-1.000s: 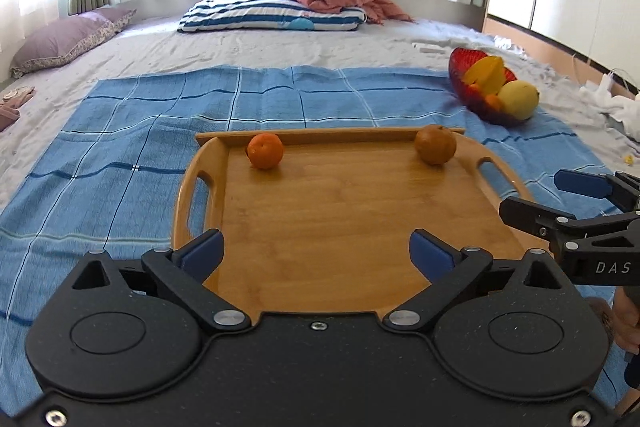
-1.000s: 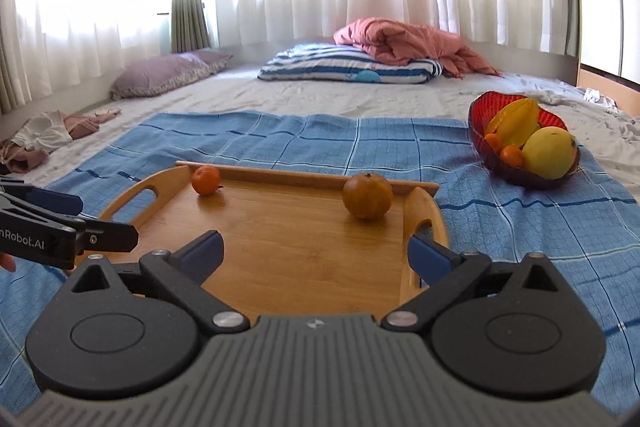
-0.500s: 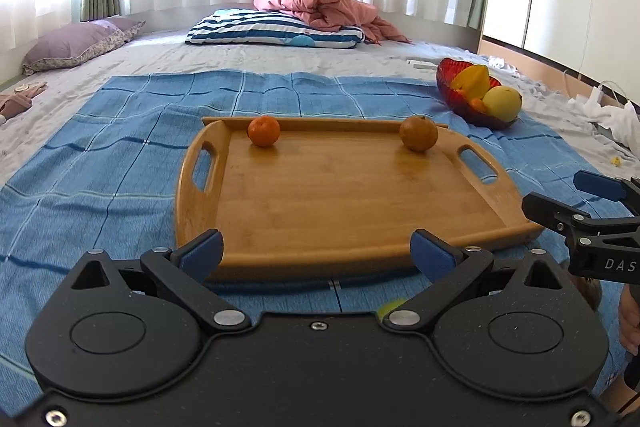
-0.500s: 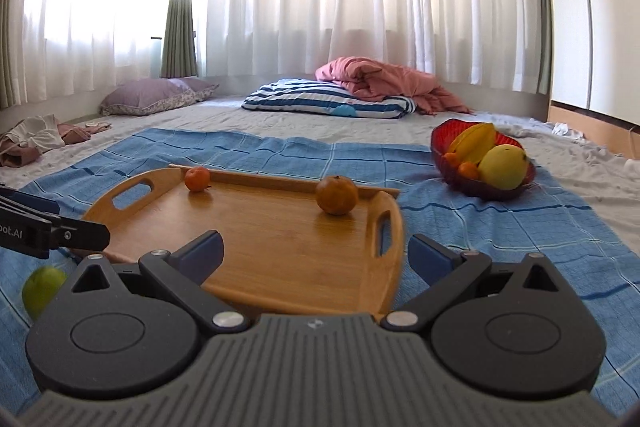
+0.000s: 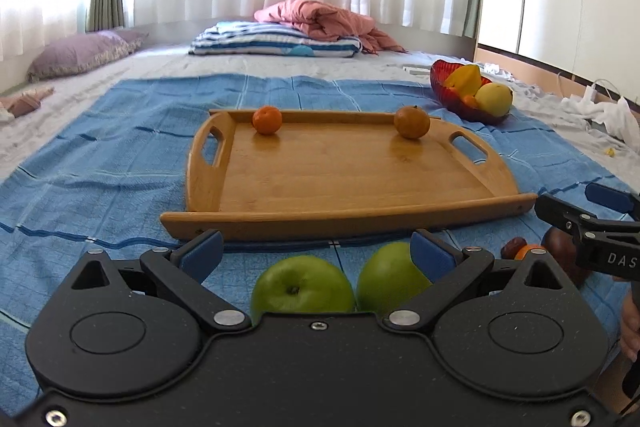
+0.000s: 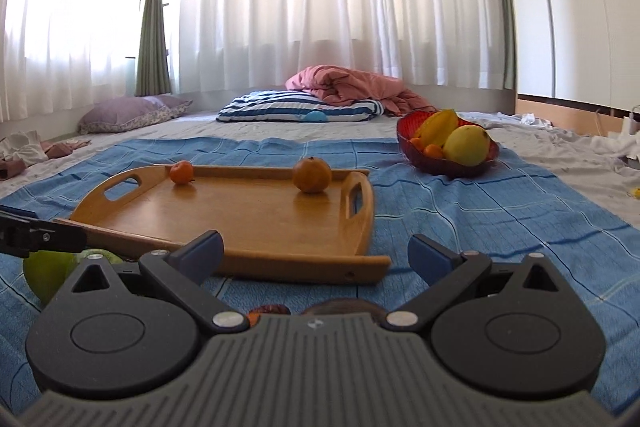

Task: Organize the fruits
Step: 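Withdraw both open grippers from the tray back toward the remaining fruits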

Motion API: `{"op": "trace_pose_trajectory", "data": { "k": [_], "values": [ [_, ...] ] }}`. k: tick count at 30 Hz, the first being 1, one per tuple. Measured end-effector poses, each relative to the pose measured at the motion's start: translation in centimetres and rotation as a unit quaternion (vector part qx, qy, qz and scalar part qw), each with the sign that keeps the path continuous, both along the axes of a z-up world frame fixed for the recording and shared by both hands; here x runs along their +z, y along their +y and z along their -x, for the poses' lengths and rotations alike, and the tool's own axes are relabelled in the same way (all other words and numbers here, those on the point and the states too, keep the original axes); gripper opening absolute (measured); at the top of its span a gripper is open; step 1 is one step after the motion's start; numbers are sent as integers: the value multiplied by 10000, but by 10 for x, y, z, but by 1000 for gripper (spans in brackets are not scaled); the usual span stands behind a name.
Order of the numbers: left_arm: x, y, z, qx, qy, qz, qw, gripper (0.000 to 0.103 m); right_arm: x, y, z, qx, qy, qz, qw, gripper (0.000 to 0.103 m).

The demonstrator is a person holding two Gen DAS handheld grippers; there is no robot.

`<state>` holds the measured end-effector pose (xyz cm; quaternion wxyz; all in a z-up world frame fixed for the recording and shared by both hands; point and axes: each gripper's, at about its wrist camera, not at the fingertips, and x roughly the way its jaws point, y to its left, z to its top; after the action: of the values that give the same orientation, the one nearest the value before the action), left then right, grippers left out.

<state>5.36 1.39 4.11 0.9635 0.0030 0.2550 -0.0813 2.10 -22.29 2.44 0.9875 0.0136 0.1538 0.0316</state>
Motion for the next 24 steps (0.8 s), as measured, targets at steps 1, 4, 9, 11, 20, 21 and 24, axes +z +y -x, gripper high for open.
{"op": "trace_pose_trajectory", "data": {
  "k": [1,4,9,11,20,21,24],
  "values": [
    [0,-1,2,-15,-47,-35,10000,101,-2,0,2,-36,-20,22,10000,103],
    [-4,-1,9,-7,-81,-39,10000,101,-8,2,5,-136,-23,73,9999,103],
    [-11,1,19,57,-152,-5,9999,101,-16,5,9,-209,31,88,9997,103],
    [-12,1,23,61,-191,-69,9998,101,-19,7,11,-248,25,135,9996,103],
    [-18,-2,36,99,-298,-278,9991,101,-28,5,21,-485,-6,65,9988,103],
    [-19,-1,37,122,-304,-307,9990,101,-29,4,21,-528,-8,36,9986,103],
    [-21,0,38,160,-307,-321,9989,100,-32,2,26,-725,-118,-52,9973,103]
  ]
}}
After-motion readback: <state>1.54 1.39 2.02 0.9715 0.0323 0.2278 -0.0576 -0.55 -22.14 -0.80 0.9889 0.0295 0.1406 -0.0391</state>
